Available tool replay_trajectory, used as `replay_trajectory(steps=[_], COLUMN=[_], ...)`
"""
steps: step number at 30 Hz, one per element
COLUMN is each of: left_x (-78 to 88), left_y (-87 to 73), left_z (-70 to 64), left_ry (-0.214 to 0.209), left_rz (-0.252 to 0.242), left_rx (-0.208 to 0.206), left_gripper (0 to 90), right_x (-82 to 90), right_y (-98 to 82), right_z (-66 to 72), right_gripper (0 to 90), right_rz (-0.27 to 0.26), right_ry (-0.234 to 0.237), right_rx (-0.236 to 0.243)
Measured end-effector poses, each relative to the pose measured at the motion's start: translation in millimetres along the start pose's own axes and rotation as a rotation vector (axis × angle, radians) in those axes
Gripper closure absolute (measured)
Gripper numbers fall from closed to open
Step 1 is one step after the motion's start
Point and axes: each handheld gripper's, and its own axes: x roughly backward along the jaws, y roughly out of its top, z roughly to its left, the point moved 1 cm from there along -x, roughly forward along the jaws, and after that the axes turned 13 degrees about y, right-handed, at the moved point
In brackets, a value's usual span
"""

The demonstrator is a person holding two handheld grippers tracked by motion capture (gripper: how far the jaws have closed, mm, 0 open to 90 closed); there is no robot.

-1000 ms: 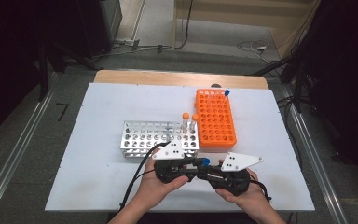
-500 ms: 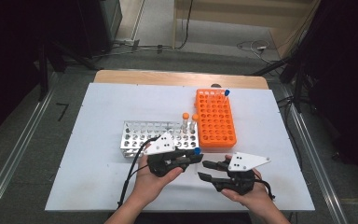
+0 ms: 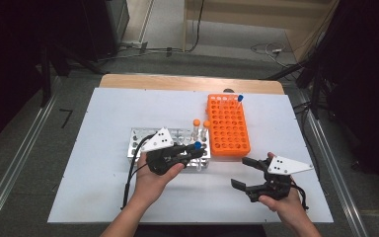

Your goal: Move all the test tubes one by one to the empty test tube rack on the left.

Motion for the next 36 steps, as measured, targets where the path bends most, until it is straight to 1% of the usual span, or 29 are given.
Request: replay_trajectory(steps=[2,5,7,9,10,14,18,19,22,26,30,33,36], left_x=[1.7,3.4,5.0,7.1,8.2,11.2,10.8,10.7,9.8,6.6,-1.2,-8.9,-15.2], left_y=[1.4,3.9,6.2,8.5,10.3,15.2,16.3,16.5,17.6,21.0,23.7,23.2,22.4], left_z=[2.9,7.2,10.4,13.2,15.7,24.7,33.2,35.5,41.7,48.9,54.2,57.8,60.9], left_ry=[0.010,0.028,0.040,0.047,0.054,0.076,0.097,0.103,0.129,0.157,0.183,0.200,0.218], left_rz=[-0.006,-0.015,-0.022,-0.027,-0.033,-0.046,-0.056,-0.053,-0.057,-0.067,-0.066,-0.069,-0.073], left_rx=[0.004,0.012,0.016,0.016,0.016,0.026,0.038,0.035,0.041,0.069,0.066,0.072,0.067], left_gripper=[77.4,77.4,77.4,77.4,77.4,77.4,77.4,77.4,77.4,77.4,77.4,77.4,77.4], right_x=[3.8,10.4,14.8,19.4,21.3,31.8,42.0,44.8,51.1,55.6,57.9,59.7,61.4], right_y=[-1.3,-3.5,-6.0,-9.4,-10.9,-17.7,-22.1,-23.1,-27.0,-31.4,-35.6,-38.5,-40.8], right_z=[-3.1,-8.1,-12.4,-17.7,-19.6,-29.8,-38.0,-39.5,-44.0,-46.7,-48.4,-48.5,-48.3], right_gripper=[8.6,8.2,8.2,8.1,8.1,8.1,7.2,7.2,7.2,6.5,6.4,6.4,6.4], right_rz=[0.003,-0.004,-0.004,-0.006,-0.006,-0.025,-0.049,-0.054,-0.067,-0.057,-0.049,-0.047,-0.048], right_ry=[-0.003,-0.025,-0.051,-0.066,-0.073,-0.109,-0.143,-0.152,-0.164,-0.179,-0.187,-0.197,-0.202], right_rx=[0.000,-0.011,-0.019,-0.041,-0.041,-0.059,-0.072,-0.078,-0.094,-0.103,-0.109,-0.122,-0.124])
